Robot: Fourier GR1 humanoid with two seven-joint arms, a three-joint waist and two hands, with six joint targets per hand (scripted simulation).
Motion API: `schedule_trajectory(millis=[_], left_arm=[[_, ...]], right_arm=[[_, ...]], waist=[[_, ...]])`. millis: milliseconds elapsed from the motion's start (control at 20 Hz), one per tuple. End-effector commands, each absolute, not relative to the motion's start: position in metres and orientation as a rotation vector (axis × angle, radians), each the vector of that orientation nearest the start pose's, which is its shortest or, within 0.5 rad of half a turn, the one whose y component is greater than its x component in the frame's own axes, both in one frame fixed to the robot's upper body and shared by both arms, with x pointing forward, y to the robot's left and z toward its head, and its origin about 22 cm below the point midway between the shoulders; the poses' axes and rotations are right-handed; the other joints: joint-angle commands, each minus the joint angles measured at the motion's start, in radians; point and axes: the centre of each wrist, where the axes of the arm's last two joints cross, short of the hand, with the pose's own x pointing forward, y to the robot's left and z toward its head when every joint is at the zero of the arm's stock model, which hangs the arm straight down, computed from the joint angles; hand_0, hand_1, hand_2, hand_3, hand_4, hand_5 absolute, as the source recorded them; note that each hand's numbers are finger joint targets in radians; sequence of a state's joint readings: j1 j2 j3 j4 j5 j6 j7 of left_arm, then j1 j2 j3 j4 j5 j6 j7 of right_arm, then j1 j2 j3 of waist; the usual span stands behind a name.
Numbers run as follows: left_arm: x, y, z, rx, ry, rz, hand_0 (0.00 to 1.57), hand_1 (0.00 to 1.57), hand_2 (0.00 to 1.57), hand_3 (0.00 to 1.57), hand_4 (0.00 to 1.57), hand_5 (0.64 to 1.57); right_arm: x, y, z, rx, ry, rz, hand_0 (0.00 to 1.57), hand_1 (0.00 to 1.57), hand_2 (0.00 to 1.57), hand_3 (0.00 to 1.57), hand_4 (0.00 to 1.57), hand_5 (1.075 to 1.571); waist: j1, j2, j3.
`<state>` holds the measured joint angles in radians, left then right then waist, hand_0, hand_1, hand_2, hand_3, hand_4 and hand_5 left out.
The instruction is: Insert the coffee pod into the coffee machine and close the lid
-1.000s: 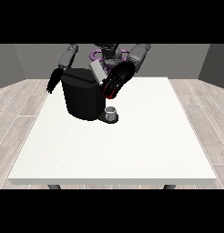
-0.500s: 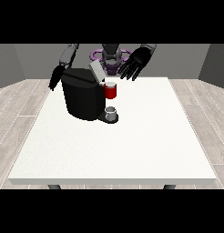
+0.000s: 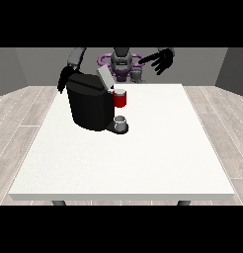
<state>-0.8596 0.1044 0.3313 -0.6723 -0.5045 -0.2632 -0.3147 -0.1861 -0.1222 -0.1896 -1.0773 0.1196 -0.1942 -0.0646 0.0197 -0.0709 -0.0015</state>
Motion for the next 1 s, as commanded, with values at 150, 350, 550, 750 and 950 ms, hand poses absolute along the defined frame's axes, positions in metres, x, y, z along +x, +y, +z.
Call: schedule_trajectory(millis=[150,350,550,750,950], left_arm=[[0.362,0.217,-0.046,-0.131,-1.508,-0.393,0.0,0.0,0.0,0.0,0.39,1.571],[0.344,0.225,-0.068,-0.105,-1.383,-0.356,0.0,0.0,0.0,0.0,0.39,1.571],[0.33,0.231,-0.08,-0.102,-1.386,-0.305,0.0,0.0,0.0,0.0,0.4,1.571],[0.332,0.258,-0.068,-0.115,-1.426,-0.269,0.0,0.0,0.0,0.0,0.43,1.571],[0.329,0.246,-0.056,-0.144,-1.421,-0.298,0.0,0.0,0.0,0.0,0.36,1.571]], right_arm=[[0.256,-0.301,-0.07,-0.41,-1.246,-0.069,0.0,0.0,0.0,0.0,0.0,1.571],[0.263,-0.271,-0.054,-0.262,-1.374,-0.004,0.0,0.0,0.0,0.0,0.0,1.571],[0.298,-0.26,-0.006,-0.171,-1.451,0.088,0.0,0.0,0.0,0.0,0.0,1.571],[0.306,-0.262,0.015,-0.158,-1.554,0.199,0.0,0.0,0.0,0.0,0.15,1.571],[0.309,-0.274,0.022,-0.192,-1.56,0.201,0.0,0.0,0.0,0.0,0.08,1.571]], waist=[[0.077,-0.165,0.0015],[0.055,-0.255,0.0015],[0.063,-0.266,0.001],[0.075,-0.211,0.0014],[0.125,-0.2,0.0018]])
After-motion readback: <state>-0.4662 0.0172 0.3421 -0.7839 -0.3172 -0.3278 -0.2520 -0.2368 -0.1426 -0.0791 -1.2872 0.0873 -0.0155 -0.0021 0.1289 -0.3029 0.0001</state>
